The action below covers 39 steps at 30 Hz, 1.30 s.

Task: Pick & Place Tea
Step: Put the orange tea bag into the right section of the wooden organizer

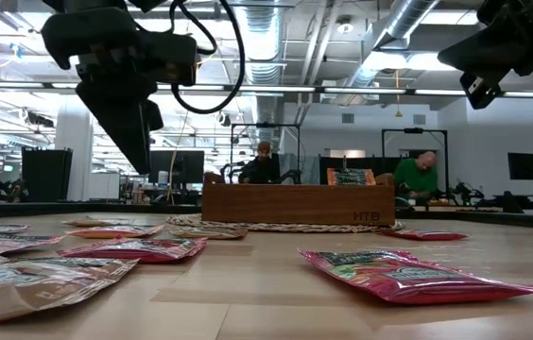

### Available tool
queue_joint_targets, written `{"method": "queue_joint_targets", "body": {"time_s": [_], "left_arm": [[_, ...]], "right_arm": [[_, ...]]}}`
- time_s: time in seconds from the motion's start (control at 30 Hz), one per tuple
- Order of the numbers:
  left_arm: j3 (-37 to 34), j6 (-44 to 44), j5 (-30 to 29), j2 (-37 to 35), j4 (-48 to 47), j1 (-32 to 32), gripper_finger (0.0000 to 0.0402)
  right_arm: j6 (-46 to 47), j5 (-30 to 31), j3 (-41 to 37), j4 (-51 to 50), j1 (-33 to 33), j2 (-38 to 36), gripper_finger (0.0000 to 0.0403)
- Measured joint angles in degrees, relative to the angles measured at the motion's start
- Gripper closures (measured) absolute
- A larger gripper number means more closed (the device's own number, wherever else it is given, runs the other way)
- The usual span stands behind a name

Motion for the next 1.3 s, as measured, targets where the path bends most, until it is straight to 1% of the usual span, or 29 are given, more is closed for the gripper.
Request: {"method": "queue_joint_targets", "body": {"time_s": [0.1,0.27,0.53,0.63,0.73,0.93,1.03,1.17,1.3], "left_arm": [[0.0,-4.0,-0.4,0.0,0.0,0.0,0.0298],[0.0,-5.9,-0.4,0.9,-0.7,0.0,0.0286],[0.0,-6.0,-1.2,5.4,-0.2,0.0,0.0218],[0.0,-6.0,-2.2,5.7,-0.4,0.0,0.0202],[0.0,-5.8,-3.1,5.7,-0.7,0.1,0.0199],[0.0,-4.6,-2.2,5.7,-3.8,2.5,0.0199],[0.0,-2.4,-1.1,5.7,-3.6,4.4,0.0199],[0.0,0.3,2.1,5.7,-3.4,6.8,0.0199],[0.0,3.4,3.1,5.7,-3.0,8.0,0.0199]], "right_arm": [[0.4,0.0,0.0,0.0,0.0,0.0,0.0403],[0.4,0.0,0.0,0.0,0.0,0.0,0.0403],[0.5,0.0,0.0,0.4,0.0,0.0,0.0403],[0.5,-0.1,0.0,0.5,0.0,0.0,0.0403],[0.5,-0.1,0.0,0.6,0.0,0.0,0.0403],[0.5,-0.1,0.0,0.9,0.0,0.0,0.0403],[0.5,-0.1,0.0,0.9,0.0,0.0,0.0403],[0.5,-0.2,0.0,0.9,0.0,0.0,0.0403],[0.5,-0.2,0.0,0.9,0.0,0.0,0.0403]]}}
